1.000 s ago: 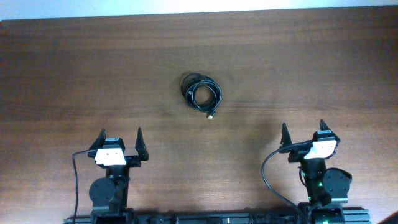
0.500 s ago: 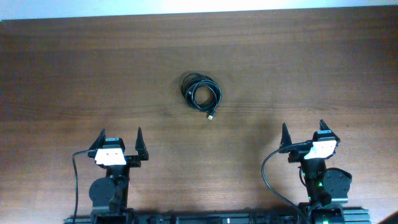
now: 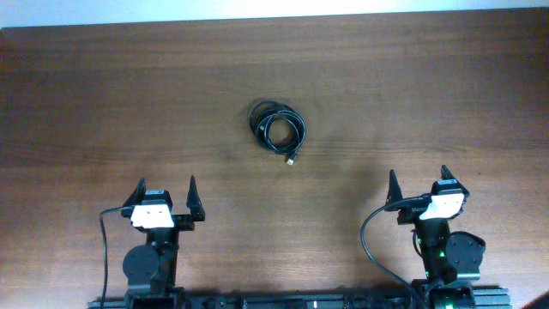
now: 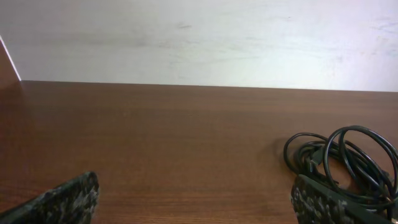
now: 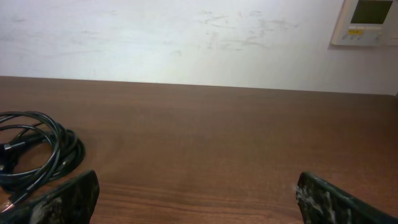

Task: Untangle cables

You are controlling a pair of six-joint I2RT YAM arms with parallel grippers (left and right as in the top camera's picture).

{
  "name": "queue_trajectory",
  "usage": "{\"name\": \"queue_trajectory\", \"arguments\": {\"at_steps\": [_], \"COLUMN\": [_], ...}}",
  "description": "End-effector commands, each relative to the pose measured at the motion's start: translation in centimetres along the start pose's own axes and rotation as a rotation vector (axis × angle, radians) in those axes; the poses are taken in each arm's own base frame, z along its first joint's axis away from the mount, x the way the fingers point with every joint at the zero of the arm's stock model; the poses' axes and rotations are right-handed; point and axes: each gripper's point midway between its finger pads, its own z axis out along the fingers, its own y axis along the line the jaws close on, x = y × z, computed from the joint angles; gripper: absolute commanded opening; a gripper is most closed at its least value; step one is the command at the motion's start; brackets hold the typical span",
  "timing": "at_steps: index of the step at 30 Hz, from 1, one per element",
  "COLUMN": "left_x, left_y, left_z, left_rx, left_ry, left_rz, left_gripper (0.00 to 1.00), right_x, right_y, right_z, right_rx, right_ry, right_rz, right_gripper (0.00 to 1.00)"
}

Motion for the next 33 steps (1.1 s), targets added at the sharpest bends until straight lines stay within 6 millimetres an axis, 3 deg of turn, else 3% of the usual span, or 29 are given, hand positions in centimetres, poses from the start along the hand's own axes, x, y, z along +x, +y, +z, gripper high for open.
{"name": "queue_trajectory", "arguments": {"at_steps": [1, 10, 13, 16, 17, 18, 20, 22, 23, 25, 27, 30, 33], "left_x": [0.1, -0.1, -2.7, -5.9, -7.7, -8.7, -11.1, -13.4, -14.5, -17.1, -18.7, -20.3, -20.7], "left_y": [0.3, -0.3, -3.2, -5.6, -6.5, -6.6, -6.7, -6.7, -6.7, -6.7, -7.3, -9.6, -10.0], "left_z": [0.0, 0.0, -0.5, -1.8, -2.7, -3.1, -4.0, -4.8, -5.1, -5.3, -4.1, -3.3, -0.3], "left_rx": [-0.013, 0.023, 0.191, 0.340, 0.394, 0.403, 0.405, 0.398, 0.391, 0.382, 0.422, 0.572, 0.609], "left_ry": [0.001, -0.008, -0.107, -0.227, -0.295, -0.328, -0.367, -0.361, -0.356, -0.303, -0.122, 0.041, 0.289], "left_rz": [0.015, -0.016, -0.050, -0.021, -0.002, 0.005, 0.011, 0.029, 0.063, 0.116, 0.096, 0.091, 0.046], "left_gripper": [0.99, 0.99, 0.99, 0.99, 0.99, 0.99, 0.99, 0.99, 0.99, 0.99, 0.99, 0.99, 0.99], "right_x": [0.3, 0.3, -0.1, -0.7, -0.8, -0.9, -2.7, -6.1, -8.7, -12.9, -16.5, -18.2, -18.6], "right_y": [0.0, 0.0, -0.1, 5.2, 9.2, 10.4, 11.3, 11.4, 11.4, 10.3, 9.1, 8.7, 8.4], "right_z": [0.0, 0.0, 0.0, -0.8, -2.6, -3.5, -4.4, -5.3, -6.3, -7.2, -7.9, -7.9, -6.4], "right_rx": [0.004, 0.004, 0.009, -0.311, -0.564, -0.650, -0.732, -0.763, -0.779, -0.707, -0.606, -0.546, -0.537], "right_ry": [0.003, 0.003, -0.012, -0.018, 0.032, 0.050, -0.003, -0.162, -0.273, -0.383, -0.398, -0.301, -0.055], "right_rz": [0.003, 0.003, 0.000, 0.153, 0.266, 0.298, 0.314, 0.245, 0.188, 0.159, 0.077, -0.030, -0.041], "right_gripper": [0.98, 0.98, 0.98, 0.98, 0.98, 0.98, 0.98, 0.98, 0.98, 0.98, 0.98, 0.98, 0.98]}}
